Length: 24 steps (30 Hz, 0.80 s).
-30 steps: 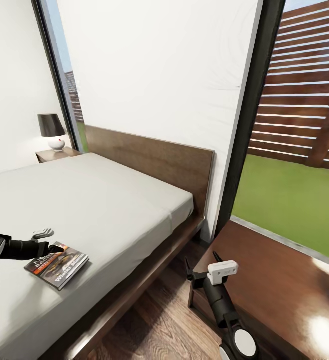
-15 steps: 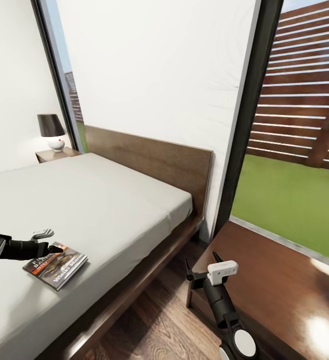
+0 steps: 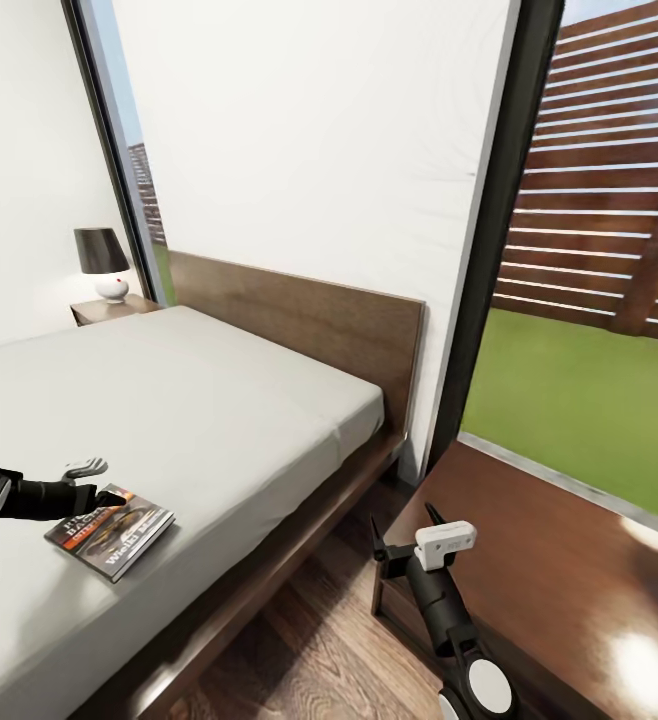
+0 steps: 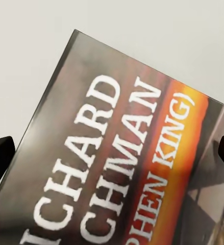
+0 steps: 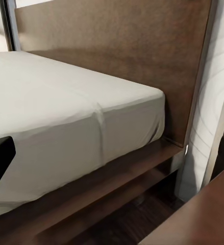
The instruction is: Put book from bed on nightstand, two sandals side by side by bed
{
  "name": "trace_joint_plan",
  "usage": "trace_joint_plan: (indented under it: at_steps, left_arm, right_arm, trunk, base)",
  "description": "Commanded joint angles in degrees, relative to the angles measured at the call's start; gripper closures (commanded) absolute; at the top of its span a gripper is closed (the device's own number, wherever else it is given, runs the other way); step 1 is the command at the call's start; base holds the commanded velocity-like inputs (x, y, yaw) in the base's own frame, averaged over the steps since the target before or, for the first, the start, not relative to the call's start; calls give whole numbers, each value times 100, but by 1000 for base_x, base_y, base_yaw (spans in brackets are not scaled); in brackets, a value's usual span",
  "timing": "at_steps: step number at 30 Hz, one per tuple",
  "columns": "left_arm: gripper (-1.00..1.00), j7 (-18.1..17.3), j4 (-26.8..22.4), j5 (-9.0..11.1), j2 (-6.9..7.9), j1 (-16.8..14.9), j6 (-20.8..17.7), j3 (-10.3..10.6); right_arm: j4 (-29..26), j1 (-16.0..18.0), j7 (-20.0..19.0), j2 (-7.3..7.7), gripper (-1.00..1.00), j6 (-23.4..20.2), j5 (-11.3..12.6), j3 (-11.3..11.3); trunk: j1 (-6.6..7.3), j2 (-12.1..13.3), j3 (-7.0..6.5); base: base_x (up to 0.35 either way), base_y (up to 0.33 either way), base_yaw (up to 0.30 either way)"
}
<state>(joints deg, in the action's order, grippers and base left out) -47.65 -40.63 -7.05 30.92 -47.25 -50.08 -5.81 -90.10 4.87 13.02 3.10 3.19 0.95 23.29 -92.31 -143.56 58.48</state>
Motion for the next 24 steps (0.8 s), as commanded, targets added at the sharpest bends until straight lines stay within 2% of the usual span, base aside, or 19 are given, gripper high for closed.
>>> trace_joint_plan:
  at_steps: [1,24]
  left_arm:
    - [-100,-53,38,-6,-9,5,-125,-17]
    - [-100,-60,38,-6,-11,5,-125,-17]
  right_arm:
    - [1,5,43,7,-100,15,11,18]
    - [35,5,34,7,-100,15,19,25]
  trunk:
    - [0,-1,7]
    - [0,-1,7]
  base:
    - [0,-42,0]
    - [0,-17,0]
